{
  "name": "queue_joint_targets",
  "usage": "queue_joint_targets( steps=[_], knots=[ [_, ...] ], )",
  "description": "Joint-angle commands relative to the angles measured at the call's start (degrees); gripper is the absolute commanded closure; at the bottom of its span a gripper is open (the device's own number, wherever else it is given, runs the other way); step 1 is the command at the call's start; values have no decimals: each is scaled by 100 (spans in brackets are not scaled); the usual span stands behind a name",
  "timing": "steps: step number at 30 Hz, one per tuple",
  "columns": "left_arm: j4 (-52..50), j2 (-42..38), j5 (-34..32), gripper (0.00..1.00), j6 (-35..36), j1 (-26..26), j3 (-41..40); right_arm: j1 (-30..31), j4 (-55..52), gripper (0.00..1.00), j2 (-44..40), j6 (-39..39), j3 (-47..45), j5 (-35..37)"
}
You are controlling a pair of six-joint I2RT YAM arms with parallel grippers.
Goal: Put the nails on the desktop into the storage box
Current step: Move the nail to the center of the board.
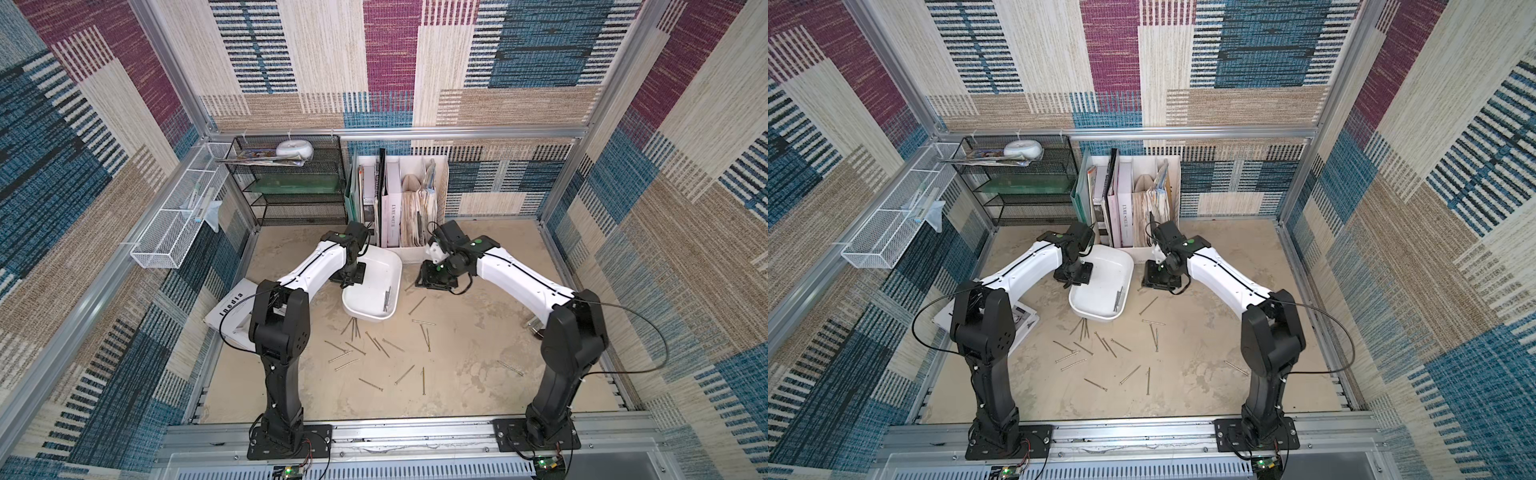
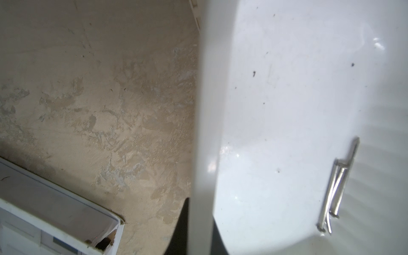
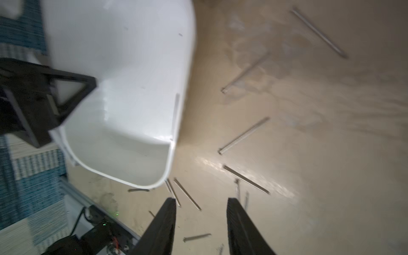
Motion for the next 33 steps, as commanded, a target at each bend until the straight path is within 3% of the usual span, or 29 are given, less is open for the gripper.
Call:
queue_joint_targets(
  steps=[1, 4, 7, 14, 23, 33],
  knots=[
    [34, -15, 24, 100, 16, 5, 20, -144, -1288, 57, -558, -51, -1179, 2044],
    [34, 2, 53, 100, 13, -2, 37, -308, -1576, 56, -1085, 557, -2331, 2449],
    [35, 5, 83, 100, 1, -1, 25, -601, -1305, 56, -1855, 1108, -3221, 2302],
    [39, 22, 182, 100, -15, 1, 44, -1945, -797, 57, -3098, 1143, -4497, 1799],
    [40, -42, 247, 100, -24, 28, 47, -2323, -174, 54, -2395, 1056, -4464, 1026],
    [34, -94, 469, 100, -60, 134, 81, -2347, 203, 62, -2441, 1292, -4969, 560]
  ],
)
